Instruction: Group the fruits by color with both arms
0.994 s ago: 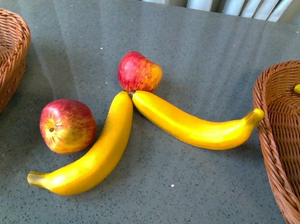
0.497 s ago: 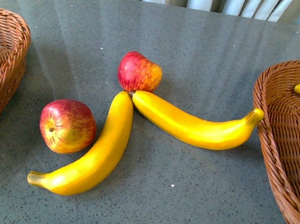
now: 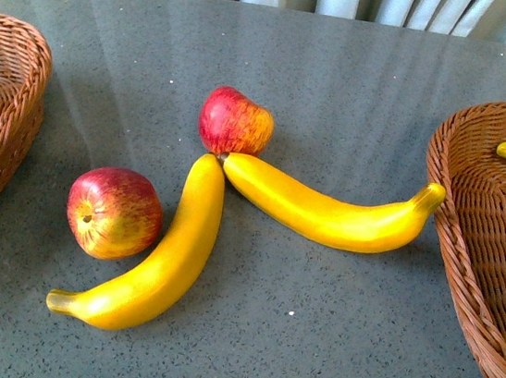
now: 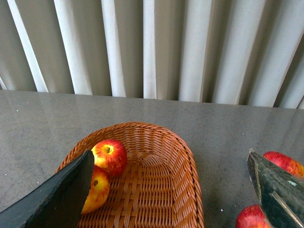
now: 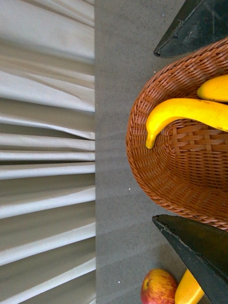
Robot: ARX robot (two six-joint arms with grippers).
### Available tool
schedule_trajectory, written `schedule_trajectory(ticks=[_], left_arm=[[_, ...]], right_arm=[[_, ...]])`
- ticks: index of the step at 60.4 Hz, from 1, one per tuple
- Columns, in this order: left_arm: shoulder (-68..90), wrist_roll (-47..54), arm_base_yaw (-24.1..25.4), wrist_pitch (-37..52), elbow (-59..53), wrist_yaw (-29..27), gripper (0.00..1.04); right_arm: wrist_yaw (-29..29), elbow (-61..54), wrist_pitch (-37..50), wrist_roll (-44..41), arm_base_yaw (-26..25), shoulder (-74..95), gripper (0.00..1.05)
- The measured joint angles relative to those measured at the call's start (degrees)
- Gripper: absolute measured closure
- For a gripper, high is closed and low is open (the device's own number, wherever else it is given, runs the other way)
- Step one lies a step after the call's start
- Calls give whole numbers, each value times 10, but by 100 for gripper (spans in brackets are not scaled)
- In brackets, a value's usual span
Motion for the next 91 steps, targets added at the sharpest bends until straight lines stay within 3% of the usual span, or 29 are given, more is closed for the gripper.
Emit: schedule_trajectory(ticks=[6,11,28,37,60,72,91], left_arm=[[146,-66,-92,-141,85,-130,9],[256,-89,-162,-106,119,-175,9],[529,-193,-243,42,185,-197,9],[651,-237,-286,80,226,-221,9],[799,-292,-318,91,278,-283,9],[850,-329,-351,76,308,-285,9],[924,-358,-360,80,331,-288,9]], right_arm=[[1,0,0,0,0,0,9],[1,0,0,0,0,0,9],[1,0,0,0,0,0,9],[1,0,0,0,0,0,9],[1,0,0,0,0,0,9],[1,0,0,0,0,0,9],[1,0,0,0,0,0,9]])
